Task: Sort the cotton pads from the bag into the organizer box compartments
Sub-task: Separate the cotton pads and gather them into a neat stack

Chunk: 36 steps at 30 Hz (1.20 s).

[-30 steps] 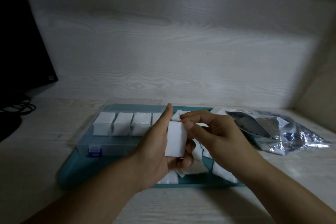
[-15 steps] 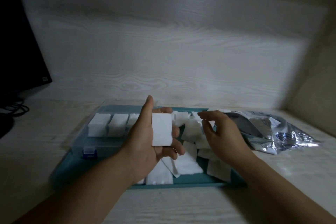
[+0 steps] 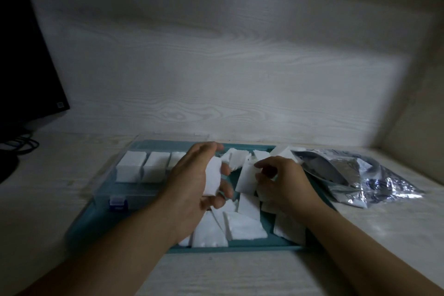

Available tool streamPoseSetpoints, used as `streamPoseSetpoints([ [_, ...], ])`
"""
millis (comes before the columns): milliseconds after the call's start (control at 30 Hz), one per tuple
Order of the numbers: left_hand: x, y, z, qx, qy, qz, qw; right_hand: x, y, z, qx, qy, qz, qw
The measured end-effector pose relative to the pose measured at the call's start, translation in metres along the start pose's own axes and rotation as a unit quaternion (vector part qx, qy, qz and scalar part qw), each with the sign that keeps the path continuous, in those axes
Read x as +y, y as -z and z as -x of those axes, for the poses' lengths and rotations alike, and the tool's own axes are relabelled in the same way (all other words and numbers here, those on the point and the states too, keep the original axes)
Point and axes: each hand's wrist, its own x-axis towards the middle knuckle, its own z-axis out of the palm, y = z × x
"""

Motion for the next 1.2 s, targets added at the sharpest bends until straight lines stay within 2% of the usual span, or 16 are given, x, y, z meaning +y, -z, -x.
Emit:
streamPoseSetpoints([
  [133, 0.001, 0.0, -0.001, 0.001, 0.039, 0.021, 0.999, -0.004, 0.009, -0.002, 0.007, -0.022, -0.088, 0.996],
  [267, 0.0, 0.0, -0.002, -0.01, 0.054, 0.049, 0.997, -0.013, 0.025, 0.0, 0.04, 0.003, -0.267, 0.963],
  [433, -0.003, -0.003, -0.003, -0.031, 0.058, 0.078, 0.995, -0.033, 0.03, 0.014, -0.025, 0.066, -0.398, 0.915],
  [533, -0.007, -0.003, -0.005, -0.063, 0.06, 0.07, 0.994, -0.047, 0.019, 0.028, -0.054, 0.084, -0.356, 0.929],
  [633, -0.012, -0.005, -0.004, -0.108, 0.077, 0.045, 0.99, -0.053, 0.008, 0.038, -0.019, 0.103, -0.286, 0.952],
  [733, -0.014, -0.006, -0.003, -0.089, 0.088, 0.031, 0.992, -0.05, 0.005, 0.04, 0.034, 0.119, -0.184, 0.975],
  [867, -0.011, -0.003, -0.006, -0.015, 0.078, 0.035, 0.996, -0.038, 0.019, 0.027, 0.075, 0.096, -0.101, 0.987],
  [900, -0.01, -0.002, -0.007, -0.001, 0.073, 0.048, 0.996, -0.034, 0.024, 0.024, 0.051, 0.098, -0.046, 0.993],
  [967, -0.008, -0.002, -0.009, 0.016, 0.072, 0.08, 0.994, -0.028, 0.029, 0.02, -0.057, 0.099, 0.084, 0.99],
  [1067, -0.005, -0.002, -0.009, 0.015, 0.069, 0.098, 0.993, -0.022, 0.021, 0.023, -0.217, 0.081, 0.219, 0.948],
  [1133, -0.005, -0.002, -0.009, 0.008, 0.065, 0.096, 0.993, -0.019, 0.015, 0.023, -0.245, 0.075, 0.243, 0.936],
  [1200, -0.006, -0.001, -0.009, 0.006, 0.063, 0.094, 0.994, -0.019, 0.014, 0.022, -0.236, 0.056, 0.23, 0.942],
])
